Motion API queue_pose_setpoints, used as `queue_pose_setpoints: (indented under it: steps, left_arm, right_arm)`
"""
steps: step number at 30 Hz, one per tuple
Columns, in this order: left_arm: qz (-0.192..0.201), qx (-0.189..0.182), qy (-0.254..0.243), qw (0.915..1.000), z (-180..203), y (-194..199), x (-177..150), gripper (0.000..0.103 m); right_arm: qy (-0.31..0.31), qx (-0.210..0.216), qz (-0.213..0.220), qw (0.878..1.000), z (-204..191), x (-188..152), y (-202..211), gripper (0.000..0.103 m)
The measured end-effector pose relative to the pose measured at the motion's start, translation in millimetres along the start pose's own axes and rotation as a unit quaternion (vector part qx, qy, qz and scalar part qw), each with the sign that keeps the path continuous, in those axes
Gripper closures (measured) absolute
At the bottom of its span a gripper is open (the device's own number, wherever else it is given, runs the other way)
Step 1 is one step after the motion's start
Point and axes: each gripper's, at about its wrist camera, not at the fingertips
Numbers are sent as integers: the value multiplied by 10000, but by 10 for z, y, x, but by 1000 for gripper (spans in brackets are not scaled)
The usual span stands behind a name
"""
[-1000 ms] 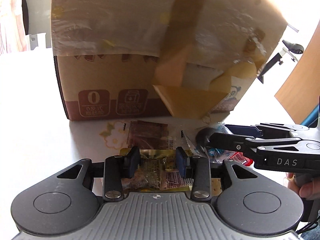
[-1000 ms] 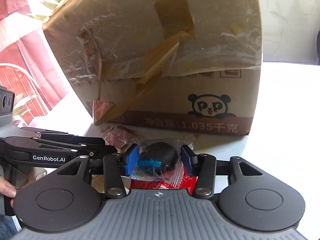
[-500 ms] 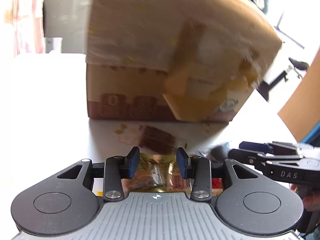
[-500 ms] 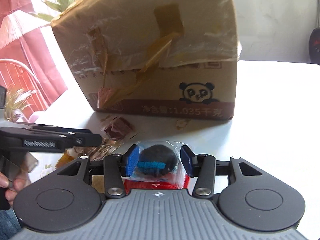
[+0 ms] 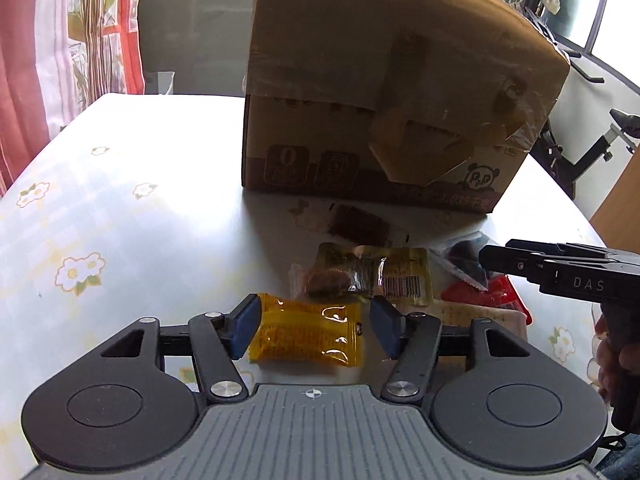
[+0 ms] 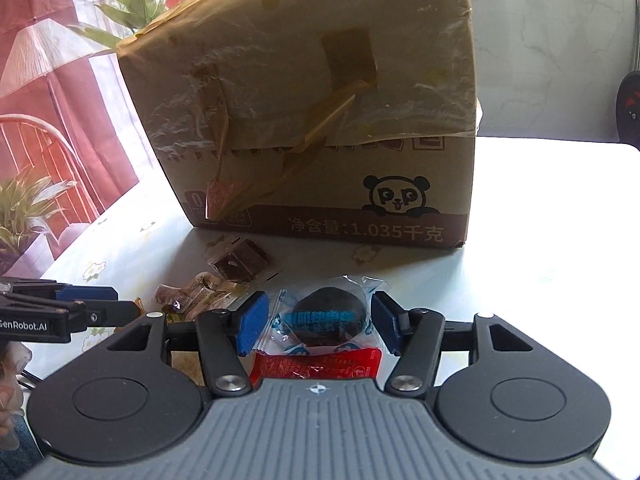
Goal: Organize snacks
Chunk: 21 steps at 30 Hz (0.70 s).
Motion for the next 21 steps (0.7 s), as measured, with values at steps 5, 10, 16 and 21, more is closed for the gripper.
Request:
queue_pose_setpoints:
  steps: [5, 10, 16, 21]
  left_arm:
    - [-216, 145, 145, 9996, -32, -52, -1, 36]
    - [-523, -227, 926, 9941, -179, 39, -74, 38]
    - [-613, -606, 1721, 9813, -317, -87, -61, 38]
    - [-397, -347, 1524, 9869, -294, -162, 12, 39]
  right_arm:
    - [-50, -10, -4, 10000, 7, -34, 6, 43]
    - [-95, -16, -31, 9999, 22, -47, 27, 43]
    - [-104, -8, -42, 9999, 18, -44, 23, 42]
    - [-121, -7, -35, 9999, 30, -58, 39, 42]
Point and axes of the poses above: each gripper's, at about its wrist camera, not at the fingertips, and y roughly against the way its jaws point, z to its right, x to its top, and after that the axes turned 4 degrees about -y, right-handed
